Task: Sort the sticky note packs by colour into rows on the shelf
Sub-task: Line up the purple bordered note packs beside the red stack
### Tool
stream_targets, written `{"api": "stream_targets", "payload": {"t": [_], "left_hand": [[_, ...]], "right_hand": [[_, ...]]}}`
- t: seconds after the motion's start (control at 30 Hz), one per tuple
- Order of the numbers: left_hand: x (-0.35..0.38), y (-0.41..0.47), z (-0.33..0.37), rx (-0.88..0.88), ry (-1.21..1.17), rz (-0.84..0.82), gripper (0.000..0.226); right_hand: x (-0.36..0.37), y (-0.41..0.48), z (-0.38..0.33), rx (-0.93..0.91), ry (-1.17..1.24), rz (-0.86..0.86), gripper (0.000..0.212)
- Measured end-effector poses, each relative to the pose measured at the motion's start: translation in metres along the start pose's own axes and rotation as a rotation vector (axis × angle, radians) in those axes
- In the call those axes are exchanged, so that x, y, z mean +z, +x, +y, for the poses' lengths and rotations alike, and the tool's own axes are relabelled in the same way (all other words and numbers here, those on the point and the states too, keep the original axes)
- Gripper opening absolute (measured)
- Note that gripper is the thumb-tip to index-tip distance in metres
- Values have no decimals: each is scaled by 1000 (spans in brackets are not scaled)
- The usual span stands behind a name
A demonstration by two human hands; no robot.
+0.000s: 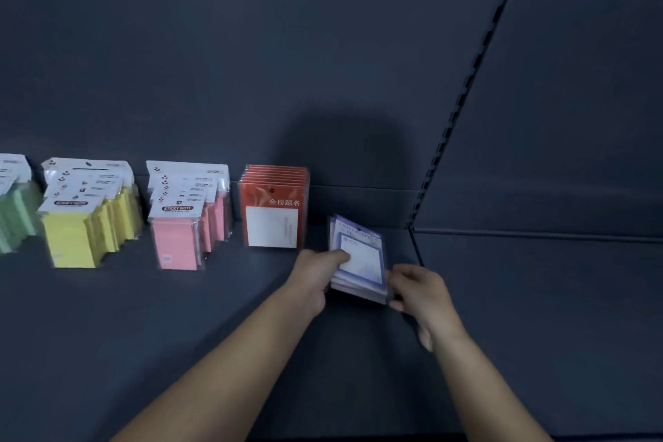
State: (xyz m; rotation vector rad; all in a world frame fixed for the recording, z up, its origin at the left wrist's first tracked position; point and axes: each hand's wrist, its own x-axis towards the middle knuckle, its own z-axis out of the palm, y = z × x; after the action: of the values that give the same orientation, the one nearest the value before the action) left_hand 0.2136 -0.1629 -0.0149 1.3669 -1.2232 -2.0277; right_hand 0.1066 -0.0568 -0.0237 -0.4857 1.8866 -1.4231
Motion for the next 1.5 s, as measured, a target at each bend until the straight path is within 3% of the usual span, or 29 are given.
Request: {"api": "stream_targets", "payload": {"t": [0.1,0.3,0.47,0.57,0.7,0.8,0.97,1.07,1.2,1.4,1.5], "left_hand": [[-7,-14,3,20,105,-129,28],[-51,-42,-5,287,168,-269,34],[-96,-56,-14,570,287,-194,47],[-110,-61,-21,650,279,-132,48],[-120,-69,-21,643,155,-138,49],[-117,-74,-17,672,119,-147,48],[-109,-77,-17,640,26,-171,51],[-106,-79,-13,604,-99,-124,35],[-105,-76,5,512,-244,-9,14],[-95,-74,15,470,-226,65,20],[-100,-68,16,445,-211,-12,13]], "right_hand": [[8,-11,-3,58,82,-82,14],[32,-32,-3,-10,147,-205,24],[71,-53,-5,-232,73,-216,29],[90,-63,0,-290,8,-270,33],[112,-75,-3,-363,84,-271,44],[124,-80,-9,-395,194,-171,38],[136,-86,-12,-343,294,-114,44],[139,-86,-18,-279,366,-1,48],[147,-84,-27,-251,420,131,29],[155,-78,-32,-208,422,143,17],[148,-75,-25,-240,425,15,20]]}}
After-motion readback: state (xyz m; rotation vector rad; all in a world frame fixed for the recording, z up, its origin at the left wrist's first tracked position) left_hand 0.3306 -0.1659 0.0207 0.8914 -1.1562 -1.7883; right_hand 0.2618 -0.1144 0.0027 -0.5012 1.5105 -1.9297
